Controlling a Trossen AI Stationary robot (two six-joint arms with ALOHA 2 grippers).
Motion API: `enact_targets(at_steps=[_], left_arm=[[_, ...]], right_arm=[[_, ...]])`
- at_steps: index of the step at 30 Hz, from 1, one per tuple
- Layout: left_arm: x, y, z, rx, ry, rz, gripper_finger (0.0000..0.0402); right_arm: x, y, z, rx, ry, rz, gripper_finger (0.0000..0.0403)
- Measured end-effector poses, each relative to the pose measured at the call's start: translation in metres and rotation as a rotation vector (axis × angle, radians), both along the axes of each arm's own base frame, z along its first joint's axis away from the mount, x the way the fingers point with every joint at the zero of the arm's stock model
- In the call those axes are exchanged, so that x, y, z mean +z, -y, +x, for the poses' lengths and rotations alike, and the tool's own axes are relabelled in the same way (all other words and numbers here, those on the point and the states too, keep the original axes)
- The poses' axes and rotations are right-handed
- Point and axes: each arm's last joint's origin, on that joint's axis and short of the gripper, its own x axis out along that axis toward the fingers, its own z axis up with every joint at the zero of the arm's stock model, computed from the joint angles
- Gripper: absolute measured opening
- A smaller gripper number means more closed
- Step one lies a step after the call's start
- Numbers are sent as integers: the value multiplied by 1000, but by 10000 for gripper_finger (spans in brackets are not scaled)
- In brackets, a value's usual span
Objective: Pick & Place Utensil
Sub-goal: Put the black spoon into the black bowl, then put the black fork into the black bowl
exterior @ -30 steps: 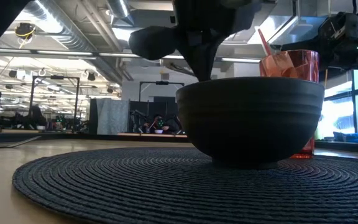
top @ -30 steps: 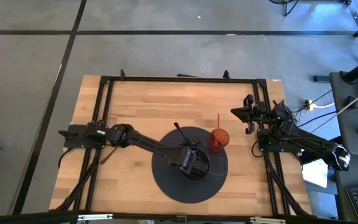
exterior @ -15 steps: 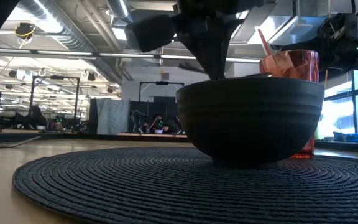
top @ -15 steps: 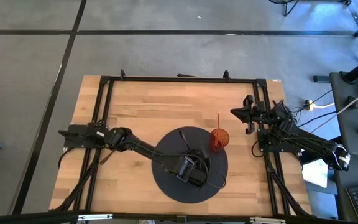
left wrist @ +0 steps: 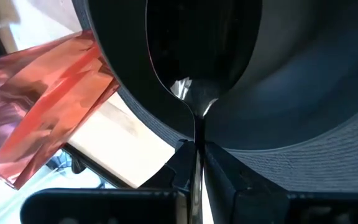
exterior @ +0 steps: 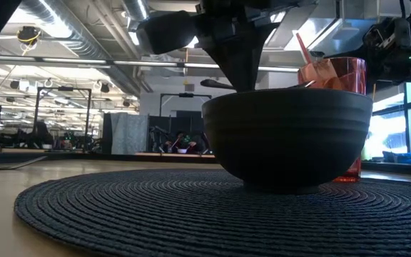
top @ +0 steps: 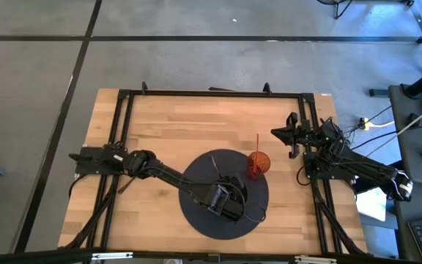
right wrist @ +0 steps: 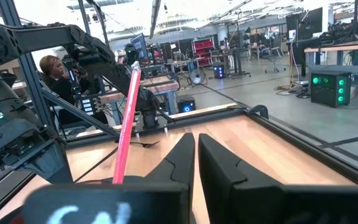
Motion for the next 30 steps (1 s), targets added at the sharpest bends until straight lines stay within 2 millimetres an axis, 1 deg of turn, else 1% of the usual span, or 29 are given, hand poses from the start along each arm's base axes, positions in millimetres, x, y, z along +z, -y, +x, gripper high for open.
enact_targets(at_steps=[8, 12, 16, 18, 20, 21, 23, 26, 27, 29, 30], left_arm=[[0, 0, 0, -16, -19, -22, 35], [-4, 0, 1, -14, -24, -14, 46], [-3, -1, 2, 26, 22, 21, 49], [2, -3, 0, 59, 63, 64, 47], [16, -5, -7, 106, 107, 90, 44], [26, -7, -13, 135, 119, 76, 43], [47, -15, -26, 239, 141, -6, 38], [79, -33, -43, 471, 197, -229, 29], [94, -42, -51, 543, 227, -327, 24], [119, -58, -68, 620, 273, -482, 14], [130, -62, -79, 623, 311, -541, 9]], right_arm=[[-1, 0, 0, 0, -11, 7, 23], [-1, 0, 0, 0, -11, 7, 23], [-1, 0, 0, 1, -11, 6, 23], [-1, 0, 0, 1, -11, 7, 23], [-1, 0, 0, 3, -11, 7, 23], [-1, 0, 0, 4, -11, 6, 23], [-1, 0, 0, 9, -12, 6, 23], [-1, 0, 0, 10, -11, 6, 23], [-1, 0, 0, 10, -11, 5, 23], [-1, 0, 0, 10, -11, 6, 23], [-1, 0, 0, 10, -11, 6, 23]])
